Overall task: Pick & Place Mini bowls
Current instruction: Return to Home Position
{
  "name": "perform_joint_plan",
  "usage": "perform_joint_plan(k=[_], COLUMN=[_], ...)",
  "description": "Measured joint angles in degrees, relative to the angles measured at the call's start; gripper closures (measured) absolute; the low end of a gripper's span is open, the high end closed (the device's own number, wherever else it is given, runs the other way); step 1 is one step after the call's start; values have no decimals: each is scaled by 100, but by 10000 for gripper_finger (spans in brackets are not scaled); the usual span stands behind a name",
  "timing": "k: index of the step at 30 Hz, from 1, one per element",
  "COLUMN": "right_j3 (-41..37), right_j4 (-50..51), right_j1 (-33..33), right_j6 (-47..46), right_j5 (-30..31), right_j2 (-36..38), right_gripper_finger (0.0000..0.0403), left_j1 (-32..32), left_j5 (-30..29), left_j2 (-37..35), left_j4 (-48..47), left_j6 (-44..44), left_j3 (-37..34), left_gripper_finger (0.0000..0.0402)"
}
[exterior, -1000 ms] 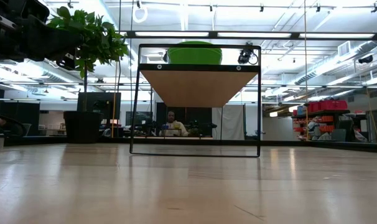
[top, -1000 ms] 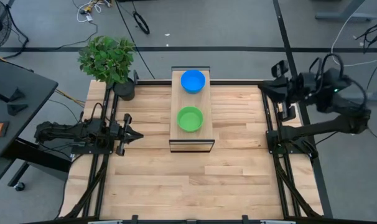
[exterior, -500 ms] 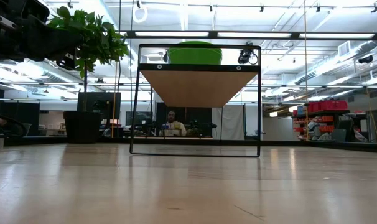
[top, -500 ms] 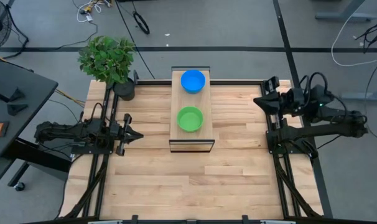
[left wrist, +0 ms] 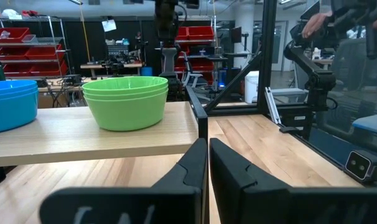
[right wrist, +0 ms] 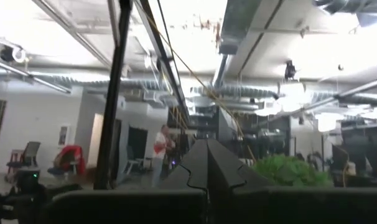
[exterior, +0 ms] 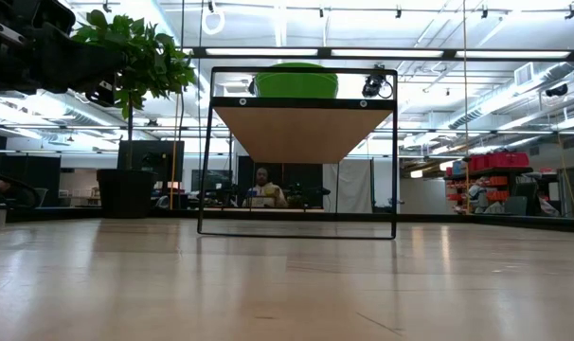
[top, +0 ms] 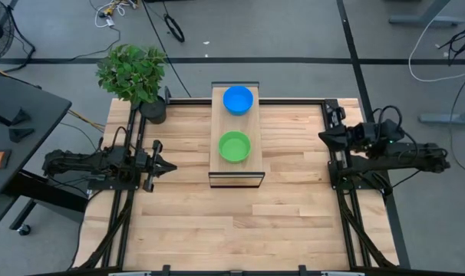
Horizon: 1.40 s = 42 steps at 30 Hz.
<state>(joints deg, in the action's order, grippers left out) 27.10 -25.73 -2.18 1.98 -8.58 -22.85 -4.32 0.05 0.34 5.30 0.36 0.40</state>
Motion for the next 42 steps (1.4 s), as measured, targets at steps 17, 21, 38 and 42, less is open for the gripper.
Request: perform_joint_plan(k=[17,21,38,42], right_j3=[-1039,-1282,-2149,-2201], right_j4=[-418,-478,-945,-945], right_j1=[94,94,94,94], right_j6=[155,155,160,160], right_j5=[15,16,20,20], right_j2=[984,1203,1980,2093], right_gripper_finger=[403,403,403,403], left_j1=[0,2,2,2], left_j5=[0,-2,-2,0], left_j2=[2,1,2,1], left_j4=[0,0,0,0], left_j6=[0,0,0,0], left_j3=[0,0,0,0], left_gripper_finger=[378,379,378,378])
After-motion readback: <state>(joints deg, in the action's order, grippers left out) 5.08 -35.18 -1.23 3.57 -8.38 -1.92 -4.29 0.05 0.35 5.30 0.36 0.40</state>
